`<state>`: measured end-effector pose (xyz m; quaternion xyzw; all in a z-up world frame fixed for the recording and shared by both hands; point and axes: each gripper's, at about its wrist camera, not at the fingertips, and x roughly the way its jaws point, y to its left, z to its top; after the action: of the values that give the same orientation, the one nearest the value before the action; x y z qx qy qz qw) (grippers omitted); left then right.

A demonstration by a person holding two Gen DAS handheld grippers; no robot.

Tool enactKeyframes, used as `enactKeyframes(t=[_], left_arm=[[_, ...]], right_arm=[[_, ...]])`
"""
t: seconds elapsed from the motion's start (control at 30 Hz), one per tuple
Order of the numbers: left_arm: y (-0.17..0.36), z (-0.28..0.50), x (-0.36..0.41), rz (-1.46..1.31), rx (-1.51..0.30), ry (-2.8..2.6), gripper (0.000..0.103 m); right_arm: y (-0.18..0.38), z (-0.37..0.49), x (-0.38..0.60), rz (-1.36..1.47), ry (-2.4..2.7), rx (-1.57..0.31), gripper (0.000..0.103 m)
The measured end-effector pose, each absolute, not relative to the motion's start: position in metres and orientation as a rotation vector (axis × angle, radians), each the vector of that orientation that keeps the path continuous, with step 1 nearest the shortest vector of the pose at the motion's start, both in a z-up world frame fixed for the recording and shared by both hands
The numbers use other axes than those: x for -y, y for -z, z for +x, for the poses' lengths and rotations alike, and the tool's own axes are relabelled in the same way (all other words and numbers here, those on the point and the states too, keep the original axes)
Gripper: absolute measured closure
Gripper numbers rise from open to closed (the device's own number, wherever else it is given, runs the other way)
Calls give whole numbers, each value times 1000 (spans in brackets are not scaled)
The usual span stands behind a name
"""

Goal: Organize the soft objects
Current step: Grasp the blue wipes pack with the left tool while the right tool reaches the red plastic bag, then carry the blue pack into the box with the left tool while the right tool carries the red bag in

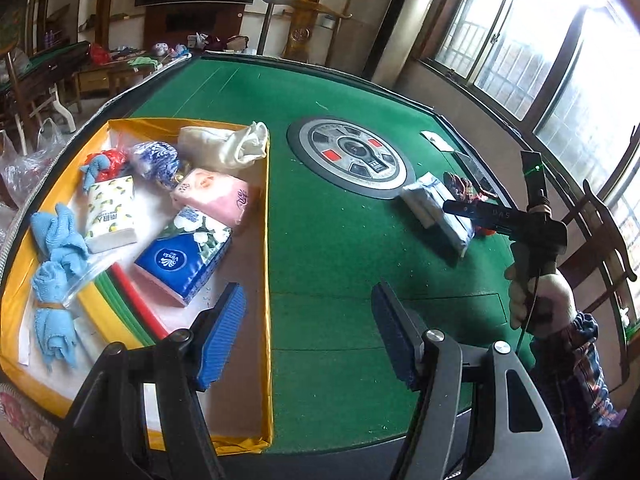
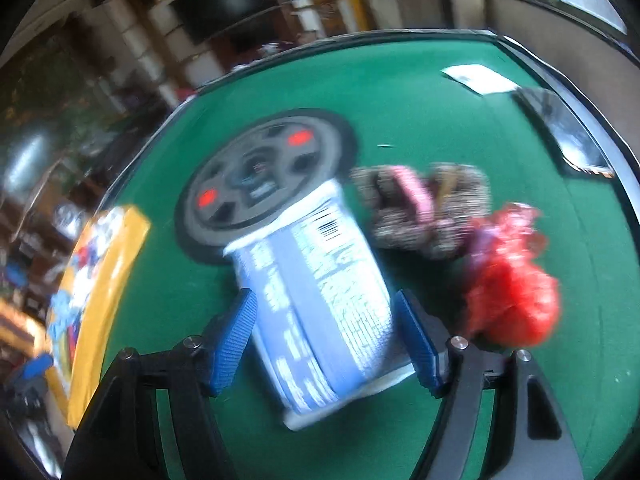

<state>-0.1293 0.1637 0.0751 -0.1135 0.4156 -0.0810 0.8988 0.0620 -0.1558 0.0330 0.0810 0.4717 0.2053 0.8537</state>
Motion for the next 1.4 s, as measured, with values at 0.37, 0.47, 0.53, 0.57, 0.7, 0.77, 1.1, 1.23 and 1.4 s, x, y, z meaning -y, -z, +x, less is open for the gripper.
enactKeyframes(t=[0.37,0.47,0.53,0.57,0.7,0.77,1.1,1.23,1.4], left_arm=[[-67,-111,-139,-249,-910,241,38],[-67,-103,-124,-231,-920,271,28],[-67,-93,-112,-211,-923,288,28],[-66,-87,-104,-196,-923,290,28],[-59,-55,-70,-121,-932,323,28],[-54,-40,-55,-92,-936,341,28],[-36,16,25,201,-881,341,21],[-16,26,49,322,-903,314,15],[-13,33,56,335,-888,277,26]], right_arm=[[-60,-6,110,104,-890,-970,36],[-67,15,151,200,-689,-904,36],[-66,32,184,328,-585,-867,35],[-64,37,200,380,-533,-843,35],[-57,51,252,562,-389,-763,34],[-51,53,268,596,-332,-753,32],[-48,52,292,639,-251,-774,30],[-47,51,281,542,-231,-814,30],[-43,54,265,434,-200,-854,30]])
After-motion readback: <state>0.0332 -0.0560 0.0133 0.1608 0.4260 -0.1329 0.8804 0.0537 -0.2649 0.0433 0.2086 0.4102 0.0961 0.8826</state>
